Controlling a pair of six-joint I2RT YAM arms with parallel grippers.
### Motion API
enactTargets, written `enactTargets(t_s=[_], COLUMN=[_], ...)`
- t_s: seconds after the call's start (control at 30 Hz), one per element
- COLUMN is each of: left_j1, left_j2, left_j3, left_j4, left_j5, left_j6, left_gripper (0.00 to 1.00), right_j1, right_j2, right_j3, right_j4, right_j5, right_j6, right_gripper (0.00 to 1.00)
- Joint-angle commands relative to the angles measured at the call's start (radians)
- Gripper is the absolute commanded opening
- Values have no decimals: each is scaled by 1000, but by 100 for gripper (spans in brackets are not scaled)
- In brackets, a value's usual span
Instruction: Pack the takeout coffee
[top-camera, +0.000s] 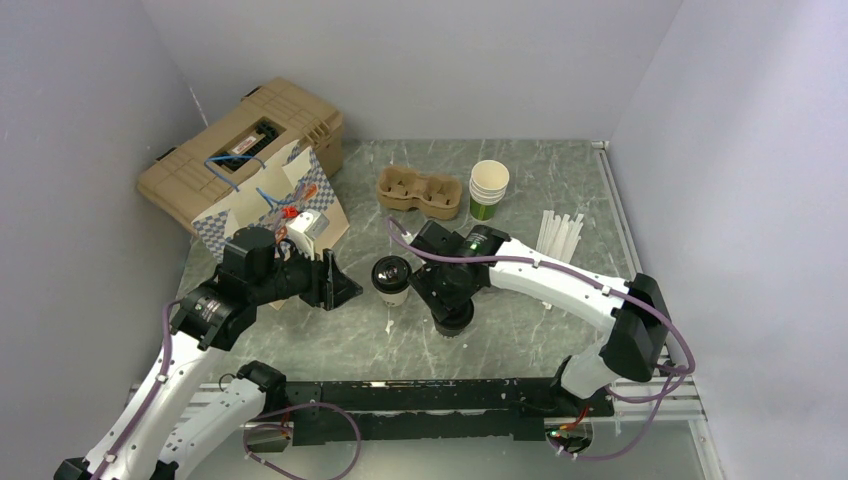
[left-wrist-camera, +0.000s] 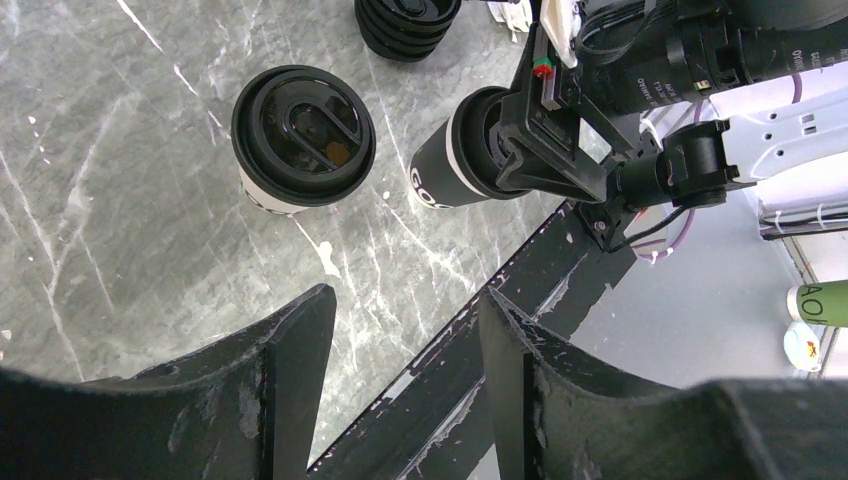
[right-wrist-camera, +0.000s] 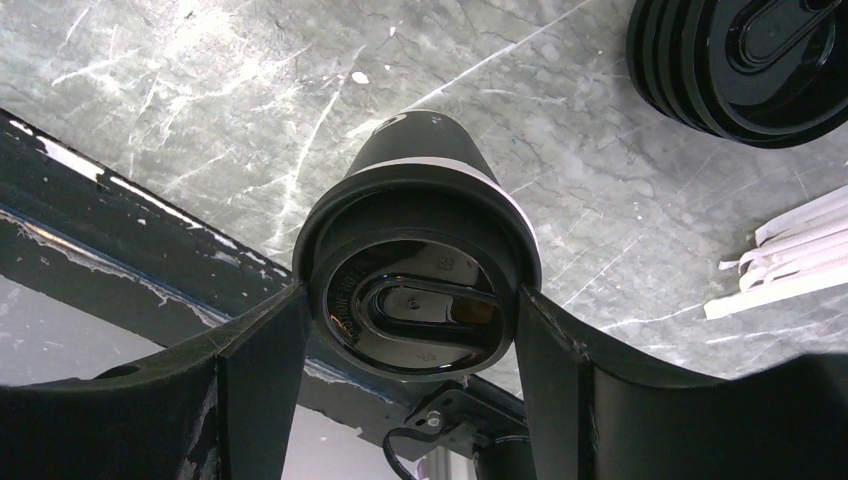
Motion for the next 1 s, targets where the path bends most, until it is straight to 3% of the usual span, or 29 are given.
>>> enactTargets(t_s=[0.0, 0.37, 0.97], left_j1=[3, 2, 3], left_j2=[2, 5, 12], left_j3=[6, 6, 8], left_j4=[34, 33, 33], left_j5=[8, 7, 9], left_j6=[13, 15, 16], left_gripper=[60, 60, 60], right_j1=[-4, -4, -4], right_j2=[-12, -19, -32], right_j3=[-22, -4, 37], right_j4=[40, 31, 17], right_j5=[-31, -13, 2], right_j6=[-6, -2, 18], right_gripper=[45, 71, 87])
